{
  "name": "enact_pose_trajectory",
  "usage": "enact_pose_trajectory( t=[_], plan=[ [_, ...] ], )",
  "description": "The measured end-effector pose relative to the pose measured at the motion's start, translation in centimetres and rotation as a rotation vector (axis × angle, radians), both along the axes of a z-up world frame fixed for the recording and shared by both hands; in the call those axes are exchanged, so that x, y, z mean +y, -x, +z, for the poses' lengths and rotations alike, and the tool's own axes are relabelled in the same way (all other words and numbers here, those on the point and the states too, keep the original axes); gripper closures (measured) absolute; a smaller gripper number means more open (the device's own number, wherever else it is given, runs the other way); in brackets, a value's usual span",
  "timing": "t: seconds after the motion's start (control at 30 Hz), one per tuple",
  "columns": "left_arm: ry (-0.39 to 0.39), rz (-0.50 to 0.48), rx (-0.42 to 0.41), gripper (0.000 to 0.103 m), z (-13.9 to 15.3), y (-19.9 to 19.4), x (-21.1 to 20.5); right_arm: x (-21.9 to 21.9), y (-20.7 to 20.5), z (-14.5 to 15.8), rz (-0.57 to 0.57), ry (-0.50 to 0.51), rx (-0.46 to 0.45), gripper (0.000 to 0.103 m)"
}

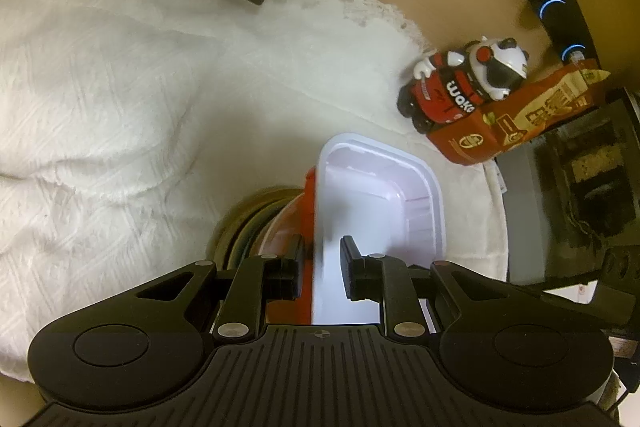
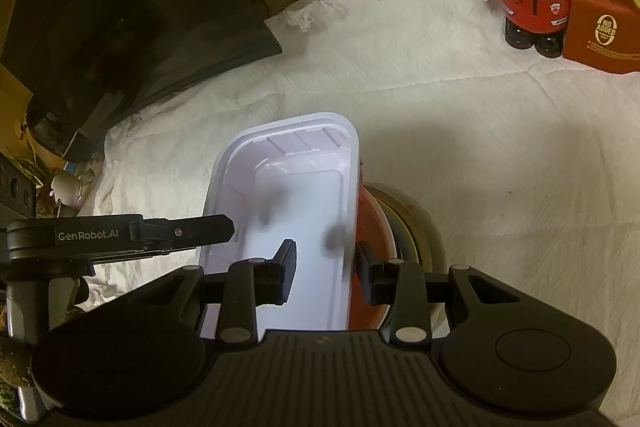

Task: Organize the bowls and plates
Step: 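Lower the tray onto the white bowl atop the stack with the left gripper, then open the left gripper and withdraw it from the tray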

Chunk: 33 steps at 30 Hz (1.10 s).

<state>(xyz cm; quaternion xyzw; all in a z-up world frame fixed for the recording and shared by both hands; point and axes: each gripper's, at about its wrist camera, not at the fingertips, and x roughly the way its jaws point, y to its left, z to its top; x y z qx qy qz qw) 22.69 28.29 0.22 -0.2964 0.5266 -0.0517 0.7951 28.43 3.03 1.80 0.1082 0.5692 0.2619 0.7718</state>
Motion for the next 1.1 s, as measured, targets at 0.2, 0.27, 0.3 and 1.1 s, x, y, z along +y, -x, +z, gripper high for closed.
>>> enact_pose_trajectory(
  t=[0.2, 0.27, 0.3, 1.1],
  plan=[
    [-0.053, -0.009, -0.028, 0.081, 0.7, 0.6, 0.1, -0.5, 0.4, 0.0, -0.032, 0.003, -0.001, 0.070],
    [-0.068, -0.023, -0.044, 0.081, 1.1, 0.8, 0.2, -0.7, 0.9, 0.3, -0.049, 0.003, -0.017, 0.070],
    [-0.074, -0.032, -0.050, 0.081, 1.3, 0.9, 0.3, -0.7, 1.1, 0.5, -0.059, 0.005, -0.027, 0.069],
    [-0.271, 0.052, -0.384, 0.082, 3.7, 16.3, -4.3, -2.9, 16.6, 4.8, -0.149, 0.122, -0.550, 0.051]
  ],
)
